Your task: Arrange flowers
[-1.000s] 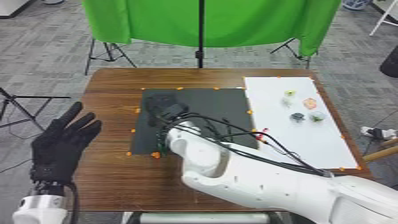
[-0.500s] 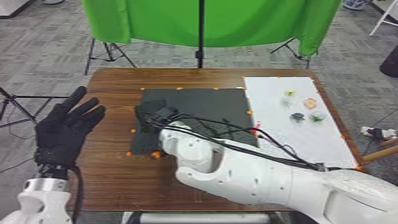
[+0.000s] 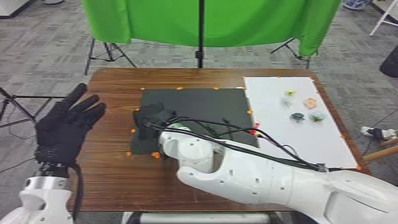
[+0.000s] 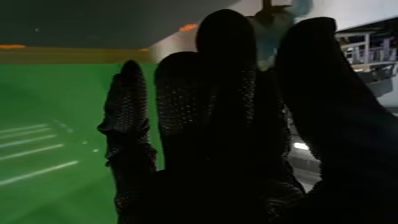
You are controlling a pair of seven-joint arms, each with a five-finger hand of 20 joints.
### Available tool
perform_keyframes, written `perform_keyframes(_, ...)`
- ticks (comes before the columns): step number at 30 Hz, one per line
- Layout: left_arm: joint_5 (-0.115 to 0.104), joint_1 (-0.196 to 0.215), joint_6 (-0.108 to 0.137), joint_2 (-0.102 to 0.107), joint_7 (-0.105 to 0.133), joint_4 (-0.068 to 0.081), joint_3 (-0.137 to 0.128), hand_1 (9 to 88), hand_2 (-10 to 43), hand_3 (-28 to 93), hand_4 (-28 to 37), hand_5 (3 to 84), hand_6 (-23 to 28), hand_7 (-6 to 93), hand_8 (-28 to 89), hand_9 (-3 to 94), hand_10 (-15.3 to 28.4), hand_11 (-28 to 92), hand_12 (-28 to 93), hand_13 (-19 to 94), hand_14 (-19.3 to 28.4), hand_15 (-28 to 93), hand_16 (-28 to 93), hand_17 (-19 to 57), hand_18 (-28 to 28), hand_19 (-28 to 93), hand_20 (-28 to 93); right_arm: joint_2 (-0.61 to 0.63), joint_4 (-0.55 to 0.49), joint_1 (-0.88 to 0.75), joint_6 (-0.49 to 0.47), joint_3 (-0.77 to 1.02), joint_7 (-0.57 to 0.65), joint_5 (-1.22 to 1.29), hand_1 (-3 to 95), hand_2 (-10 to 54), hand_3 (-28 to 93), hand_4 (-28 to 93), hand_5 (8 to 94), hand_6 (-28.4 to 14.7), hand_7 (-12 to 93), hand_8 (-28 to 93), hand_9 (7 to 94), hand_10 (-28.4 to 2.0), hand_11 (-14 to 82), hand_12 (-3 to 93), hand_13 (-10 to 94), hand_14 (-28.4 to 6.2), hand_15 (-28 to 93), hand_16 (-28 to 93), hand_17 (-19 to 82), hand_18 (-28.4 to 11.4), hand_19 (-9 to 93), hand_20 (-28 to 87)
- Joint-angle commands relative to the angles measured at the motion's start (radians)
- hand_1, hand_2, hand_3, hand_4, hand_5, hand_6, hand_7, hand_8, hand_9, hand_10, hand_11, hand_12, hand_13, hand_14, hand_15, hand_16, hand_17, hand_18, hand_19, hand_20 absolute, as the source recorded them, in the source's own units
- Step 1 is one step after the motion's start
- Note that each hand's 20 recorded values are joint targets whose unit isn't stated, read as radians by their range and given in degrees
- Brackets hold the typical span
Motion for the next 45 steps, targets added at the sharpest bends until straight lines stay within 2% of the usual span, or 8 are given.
perform_keyframes(1,0.004,-0.018,-0.004,-0.041,-0.039,0.01,-0.002,22.1,5.8,79,-28.3,37.5,8.2,11.0,-10,35.6,20.2,21,10,24,28.2,48,-9,-9.0,28.3,57,8,-0.004,-0.028,0.004,-0.05,0.023,0.015,-0.032,41.3,-9.5,72,-28,69.9,1.6,15,-12,81.0,-10.9,41.6,20.2,71,-8.4,72,21,28,-24.0,75,44)
perform_keyframes(8,-0.015,0.05,0.01,-0.016,0.009,-0.007,-0.004,22.1,5.9,79,-28.3,37.5,8.2,10.9,-10,35.7,20.4,21,10,24,28.1,48,-9,-9.0,28.4,57,8,0.022,-0.068,0.007,-0.028,0.0,0.002,0.007,36.9,-9.5,69,-28,65.5,0.5,14,-12,77.1,-11.6,47.1,20.9,68,-9.8,75,21,26,-26.3,75,45)
perform_keyframes(11,-0.016,0.071,0.017,-0.016,0.005,-0.015,-0.011,22.2,5.9,79,-28.3,37.5,8.2,10.9,-10,35.5,20.3,21,10,24,28.2,48,-9,-9.0,28.4,57,8,0.026,-0.084,-0.008,-0.03,0.012,-0.001,0.009,35.0,-9.5,67,-28,65.4,0.5,14,-12,76.7,-11.9,49.7,21.1,67,-10.5,77,22,26,-26.7,75,46)
perform_keyframes(14,-0.011,0.1,0.026,-0.042,-0.022,-0.029,-0.027,22.2,5.9,79,-28.3,37.5,8.2,11.0,-10,35.5,20.3,21,10,24,28.2,48,-9,-9.0,28.4,57,8,0.036,-0.096,-0.037,-0.028,0.047,-0.001,-0.01,34.0,-9.5,66,-28,65.0,0.4,14,-12,76.7,-11.9,50.1,21.0,67,-10.6,77,22,25,-27.0,75,47)
perform_keyframes(19,-0.026,0.145,0.041,-0.054,0.004,-0.036,-0.034,22.1,5.9,79,-28.3,37.5,8.2,11.0,-10,35.5,20.2,21,10,24,28.1,48,-9,-9.0,28.4,57,8,0.113,-0.138,-0.014,0.041,0.082,0.052,0.015,31.9,-9.5,67,-28,64.5,0.2,14,-12,76.2,-12.1,49.9,20.7,67,-11.3,77,21,25,-27.2,75,47)
perform_keyframes(26,-0.067,0.19,0.059,-0.055,0.042,-0.023,-0.023,22.1,5.9,79,-28.3,37.5,8.2,11.0,-10,35.6,20.1,21,10,24,28.1,48,-9,-9.0,28.4,57,8,0.3,-0.267,-0.097,0.076,0.285,0.127,0.111,31.3,-9.5,71,-28,63.6,-0.3,14,-12,74.5,-12.7,40.6,17.6,64,-11.9,72,18,23,-27.5,74,46)
perform_keyframes(36,-0.029,0.158,0.039,-0.102,0.02,-0.017,-0.003,21.9,6.0,79,-28.3,37.4,8.2,11.0,-10,35.5,20.1,21,10,24,28.2,48,-9,-9.1,28.3,57,8,0.579,-0.384,-0.328,0.167,0.537,0.251,0.133,33.1,-9.5,77,-28,61.2,-0.7,14,-12,68.3,-14.4,29.8,15.4,60,-12.8,66,15,21,-27.2,71,43)
perform_keyframes(45,-0.012,0.161,0.031,-0.128,-0.008,-0.016,-0.007,22.0,5.9,79,-28.3,37.3,8.0,11.2,-10,35.5,20.1,21,10,24,28.1,48,-9,-9.1,28.3,57,8,0.705,-0.337,-0.409,0.173,0.579,0.363,0.07,33.9,-9.5,78,-28,59.7,-0.7,14,-12,63.5,-15.8,25.4,14.8,57,-13.5,66,13,20,-27.6,72,41)
